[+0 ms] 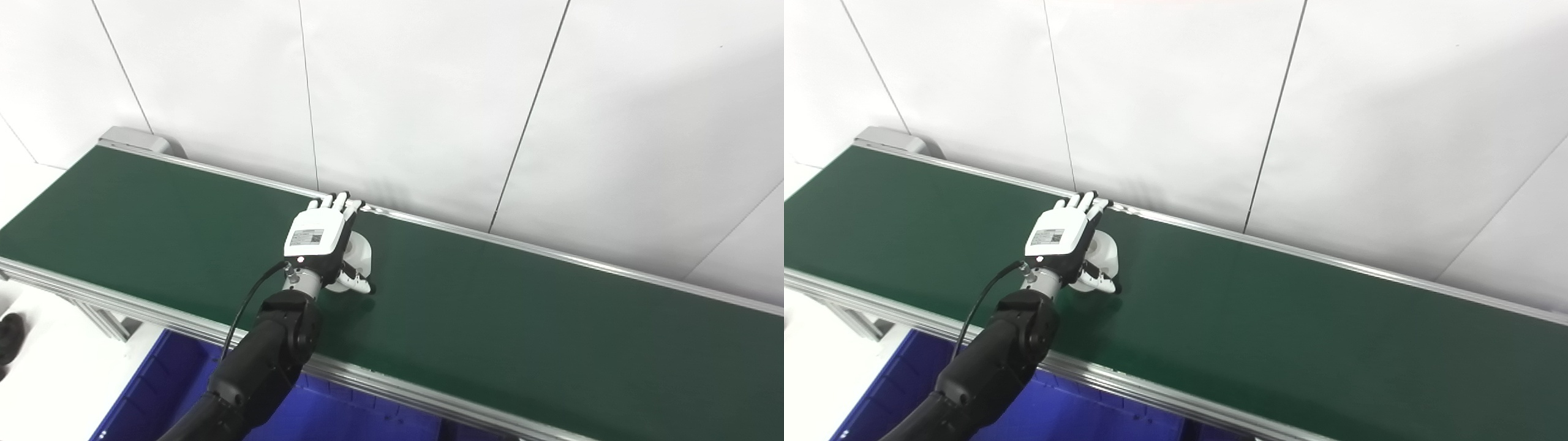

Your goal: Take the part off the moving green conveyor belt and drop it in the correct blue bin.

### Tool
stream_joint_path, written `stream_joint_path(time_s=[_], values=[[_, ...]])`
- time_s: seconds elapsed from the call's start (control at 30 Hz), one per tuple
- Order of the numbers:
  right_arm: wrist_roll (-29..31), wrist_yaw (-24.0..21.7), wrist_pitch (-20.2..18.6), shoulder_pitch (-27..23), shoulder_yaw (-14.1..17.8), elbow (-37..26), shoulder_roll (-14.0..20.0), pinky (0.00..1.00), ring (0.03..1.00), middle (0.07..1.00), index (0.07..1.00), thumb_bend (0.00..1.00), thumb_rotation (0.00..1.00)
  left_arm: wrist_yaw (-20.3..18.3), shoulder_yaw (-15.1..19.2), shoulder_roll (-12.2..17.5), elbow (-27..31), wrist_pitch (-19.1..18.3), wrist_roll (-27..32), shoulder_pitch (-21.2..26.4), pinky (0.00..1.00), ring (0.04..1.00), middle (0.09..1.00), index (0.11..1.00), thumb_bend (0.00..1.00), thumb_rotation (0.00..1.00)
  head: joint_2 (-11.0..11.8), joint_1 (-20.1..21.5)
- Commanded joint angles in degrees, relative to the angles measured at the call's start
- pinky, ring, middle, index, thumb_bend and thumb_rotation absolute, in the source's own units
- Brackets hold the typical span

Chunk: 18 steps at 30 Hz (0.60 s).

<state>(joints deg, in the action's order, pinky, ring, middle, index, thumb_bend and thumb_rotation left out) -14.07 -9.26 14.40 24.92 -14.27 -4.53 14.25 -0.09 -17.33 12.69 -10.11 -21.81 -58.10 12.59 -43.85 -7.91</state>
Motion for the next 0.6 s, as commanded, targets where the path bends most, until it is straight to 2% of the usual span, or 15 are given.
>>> stream_joint_path(time_s=[0.0,0.03,0.07,0.1,0.13,0.17,0.2,0.23,0.27,0.3,0.4,0.47,0.57], values=[[0.87,0.06,1.97,0.26,0.28,-2.0,0.26,0.72,0.813,0.789,0.832,0.88,0.22,-2.9,-0.19,1.15,1.52,-2.44,-0.07,0.89,1.0,1.0,1.0,0.871,0.87,0.18,-0.01,0.0],[0.83,0.12,2.13,0.22,0.32,-1.96,0.27,0.72,0.814,0.789,0.833,0.88,0.22,-4.08,0.57,0.78,2.01,-2.02,2.49,0.37,1.0,1.0,1.0,0.871,0.86,0.18,-0.28,0.0],[0.79,0.18,2.25,0.2,0.35,-1.94,0.28,0.73,0.815,0.788,0.831,0.88,0.22,-4.87,1.14,0.5,2.4,-1.72,4.36,0.0,0.78,0.87,0.932,0.829,0.83,0.09,-0.28,0.0],[0.56,0.28,2.19,0.23,0.4,-2.13,0.29,0.74,0.816,0.787,0.83,0.88,0.22,-4.77,2.14,-0.18,2.78,-1.19,6.71,-0.47,0.67,0.802,0.896,0.808,0.81,0.05,-0.54,-0.04],[0.4,0.34,2.14,0.24,0.43,-2.27,0.3,0.74,0.811,0.787,0.829,0.88,0.22,-4.58,2.74,-0.6,3.03,-0.87,8.3,-0.77,0.51,0.648,0.797,0.737,0.75,0.02,-0.54,-0.04],[0.34,0.41,2.31,0.24,0.47,-2.3,0.32,0.74,0.81,0.787,0.829,0.88,0.22,-3.23,3.63,-1.38,2.71,-0.16,10.01,-0.98,0.46,0.595,0.764,0.713,0.73,0.01,-0.76,-0.13],[0.31,0.46,2.45,0.23,0.51,-2.29,0.33,0.75,0.81,0.786,0.828,0.88,0.22,-2.22,4.2,-1.89,2.44,0.32,11.24,-1.09,0.33,0.44,0.625,0.604,0.63,0.0,-0.76,-0.13],[0.36,0.46,2.62,0.18,0.53,-2.24,0.35,0.75,0.81,0.786,0.827,0.88,0.22,-0.89,4.66,-2.36,1.88,1.59,12.57,-1.12,0.25,0.343,0.539,0.537,0.56,0.0,-0.95,-0.06],[0.39,0.45,2.7,0.16,0.55,-2.25,0.36,0.75,0.81,0.786,0.827,0.88,0.22,0.06,4.87,-2.59,1.53,2.45,13.55,-1.13,0.25,0.339,0.459,0.518,0.53,0.0,-1.07,0.0],[0.37,0.47,2.8,0.15,0.55,-2.29,0.37,0.75,0.809,0.786,0.827,0.88,0.22,0.48,4.95,-2.7,1.4,2.97,14.39,-1.12,0.26,0.346,0.424,0.508,0.52,0.0,-1.18,0.08],[-0.13,0.57,2.51,0.13,0.56,-2.76,0.3,0.75,0.806,0.784,0.827,0.87,0.23,0.25,5.29,-3.24,2.27,3.0,16.91,-1.13,0.27,0.358,0.42,0.503,0.52,0.0,-1.68,0.34],[-0.24,0.54,1.86,0.28,0.57,-3.43,0.19,0.73,0.805,0.784,0.824,0.87,0.24,-0.04,5.58,-3.53,3.22,2.66,18.42,-1.38,0.3,0.384,0.462,0.516,0.5,0.0,-2.1,0.41],[-0.41,0.51,1.11,0.5,0.57,-4.29,-0.03,0.72,0.802,0.783,0.819,0.87,0.24,-0.57,6.7,-4.01,5.11,2.47,21.67,-2.13,0.26,0.364,0.456,0.53,0.5,0.0,-2.57,0.67]])
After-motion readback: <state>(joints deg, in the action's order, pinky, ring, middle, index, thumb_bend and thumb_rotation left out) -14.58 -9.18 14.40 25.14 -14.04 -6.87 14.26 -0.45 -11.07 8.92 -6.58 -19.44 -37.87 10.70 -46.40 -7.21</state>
